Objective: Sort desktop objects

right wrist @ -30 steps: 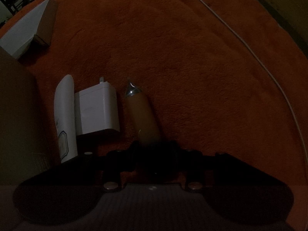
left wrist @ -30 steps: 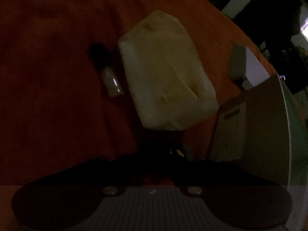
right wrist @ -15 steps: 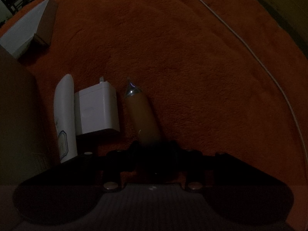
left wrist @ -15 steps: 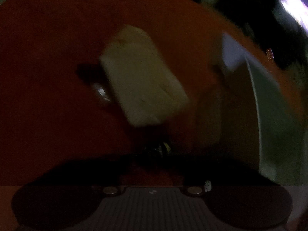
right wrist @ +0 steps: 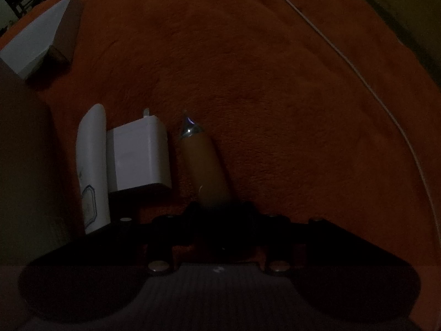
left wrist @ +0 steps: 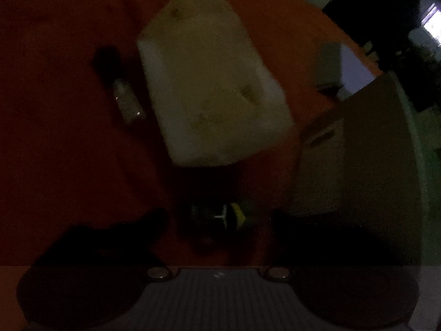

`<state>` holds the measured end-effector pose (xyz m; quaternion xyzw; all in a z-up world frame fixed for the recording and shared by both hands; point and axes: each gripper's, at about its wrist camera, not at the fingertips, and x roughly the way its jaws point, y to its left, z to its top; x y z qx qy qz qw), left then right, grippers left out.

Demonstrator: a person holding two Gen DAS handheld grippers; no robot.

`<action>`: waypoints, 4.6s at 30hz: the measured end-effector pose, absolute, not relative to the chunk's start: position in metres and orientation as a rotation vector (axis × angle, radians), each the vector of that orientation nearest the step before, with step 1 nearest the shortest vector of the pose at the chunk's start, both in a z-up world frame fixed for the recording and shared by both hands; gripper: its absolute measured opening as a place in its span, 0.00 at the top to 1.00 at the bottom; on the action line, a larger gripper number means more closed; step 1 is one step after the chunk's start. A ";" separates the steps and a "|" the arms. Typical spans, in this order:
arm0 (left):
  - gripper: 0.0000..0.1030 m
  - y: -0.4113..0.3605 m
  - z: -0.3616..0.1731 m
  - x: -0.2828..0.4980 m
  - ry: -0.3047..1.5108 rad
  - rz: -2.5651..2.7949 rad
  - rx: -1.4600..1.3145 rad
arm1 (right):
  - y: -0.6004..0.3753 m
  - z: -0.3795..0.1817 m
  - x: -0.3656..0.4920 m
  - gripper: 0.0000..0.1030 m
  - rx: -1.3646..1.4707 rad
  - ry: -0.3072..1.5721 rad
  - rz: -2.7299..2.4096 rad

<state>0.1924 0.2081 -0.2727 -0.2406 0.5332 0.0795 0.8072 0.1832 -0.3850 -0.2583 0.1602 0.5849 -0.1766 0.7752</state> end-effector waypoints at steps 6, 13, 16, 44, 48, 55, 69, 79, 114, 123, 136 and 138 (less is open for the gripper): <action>0.41 0.195 -0.272 0.193 1.123 0.205 -0.412 | -0.384 -0.257 0.181 0.61 0.336 1.261 -0.386; 0.43 0.210 -0.242 0.181 1.095 0.200 -0.489 | -0.384 -0.255 0.179 0.63 0.354 1.254 -0.391; 0.44 0.212 -0.225 0.177 1.060 0.185 -0.483 | -0.387 -0.254 0.178 0.65 0.378 1.247 -0.389; 0.46 0.113 -0.145 0.159 0.858 -0.092 -0.213 | -0.371 -0.144 0.149 0.73 0.485 0.938 -0.197; 0.46 0.113 -0.129 0.147 0.818 -0.083 -0.227 | -0.351 -0.116 0.144 0.73 0.412 0.865 -0.143; 0.46 0.090 -0.099 0.137 0.743 -0.147 -0.188 | -0.321 -0.082 0.158 0.73 0.387 0.805 -0.010; 0.46 0.040 -0.153 0.151 0.871 -0.184 -0.118 | -0.256 -0.119 0.173 0.73 0.384 0.964 0.196; 0.46 0.025 -0.186 0.161 0.985 -0.177 -0.102 | -0.222 -0.158 0.174 0.73 0.283 1.087 0.223; 0.35 0.017 -0.224 0.169 1.044 -0.128 -0.086 | -0.180 -0.210 0.151 0.66 0.070 1.188 0.150; 0.08 0.023 -0.211 0.166 1.027 -0.122 -0.151 | -0.187 -0.203 0.151 0.30 0.141 1.172 0.141; 0.01 0.033 -0.167 0.154 0.874 -0.120 -0.155 | -0.200 -0.152 0.143 0.18 0.214 1.046 0.137; 0.01 0.033 -0.159 0.152 0.834 -0.117 -0.138 | -0.206 -0.141 0.143 0.18 0.222 1.009 0.130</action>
